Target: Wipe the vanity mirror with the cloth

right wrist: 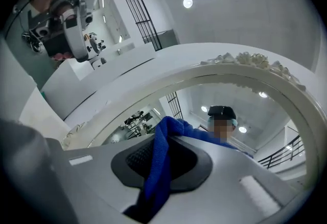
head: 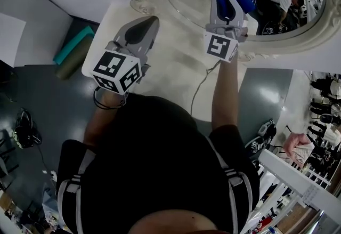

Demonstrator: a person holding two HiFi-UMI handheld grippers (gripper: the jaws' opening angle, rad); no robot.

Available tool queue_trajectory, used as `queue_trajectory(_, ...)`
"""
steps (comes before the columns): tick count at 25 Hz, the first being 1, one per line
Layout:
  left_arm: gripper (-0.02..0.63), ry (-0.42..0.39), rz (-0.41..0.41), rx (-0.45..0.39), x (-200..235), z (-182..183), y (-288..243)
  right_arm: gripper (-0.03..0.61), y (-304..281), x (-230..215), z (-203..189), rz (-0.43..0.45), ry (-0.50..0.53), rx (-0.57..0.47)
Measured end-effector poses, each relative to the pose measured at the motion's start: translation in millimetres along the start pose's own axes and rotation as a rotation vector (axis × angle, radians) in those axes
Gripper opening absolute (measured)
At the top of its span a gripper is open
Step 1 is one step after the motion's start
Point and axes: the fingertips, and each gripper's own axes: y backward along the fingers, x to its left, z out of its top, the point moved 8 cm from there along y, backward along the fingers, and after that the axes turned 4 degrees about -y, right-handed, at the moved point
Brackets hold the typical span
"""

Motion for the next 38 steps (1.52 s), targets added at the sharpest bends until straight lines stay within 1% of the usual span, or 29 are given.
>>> queue_trajectory(3, 0.009, 0.004, 0.006, 0.001, 3, -3, 1, 0.049, 0, 10, -6, 0.033, 0.019, -0.004)
queue_trajectory(6, 0.009, 0.007, 0.007, 0.001, 3, -3, 1, 0.049, 1, 21, -15, 0.072, 0.011, 0.006)
queue_trajectory(10, 0.009, 0.004, 0.01, 0.002, 1, -3, 0, 0.049, 6, 41, -34, 0.13, -0.026, 0.041)
queue_trajectory(14, 0.009, 0.014, 0.004, 0.017, 2, -19, -5, 0.049, 8, 63, -54, 0.188, -0.053, 0.078)
queue_trajectory(18, 0.009, 0.033, -0.015, 0.027, -1, -24, -6, 0.049, 12, 79, -69, 0.221, -0.096, 0.098)
queue_trajectory(22, 0.009, 0.027, -0.014, 0.029, -3, -24, -5, 0.049, 14, 90, -81, 0.25, -0.149, 0.124)
queue_trajectory(28, 0.009, 0.023, -0.008, 0.04, -6, -26, -1, 0.049, 17, 112, -102, 0.318, -0.195, 0.173)
queue_trajectory(31, 0.009, 0.023, -0.006, 0.046, -7, -26, 0, 0.049, 18, 123, -113, 0.369, -0.243, 0.197)
queue_trajectory(33, 0.009, 0.022, -0.002, 0.049, -8, -26, 2, 0.049, 17, 127, -119, 0.4, -0.303, 0.206)
queue_trajectory(38, 0.009, 0.015, 0.004, 0.052, -11, -25, 5, 0.048, 16, 128, -126, 0.428, -0.416, 0.21)
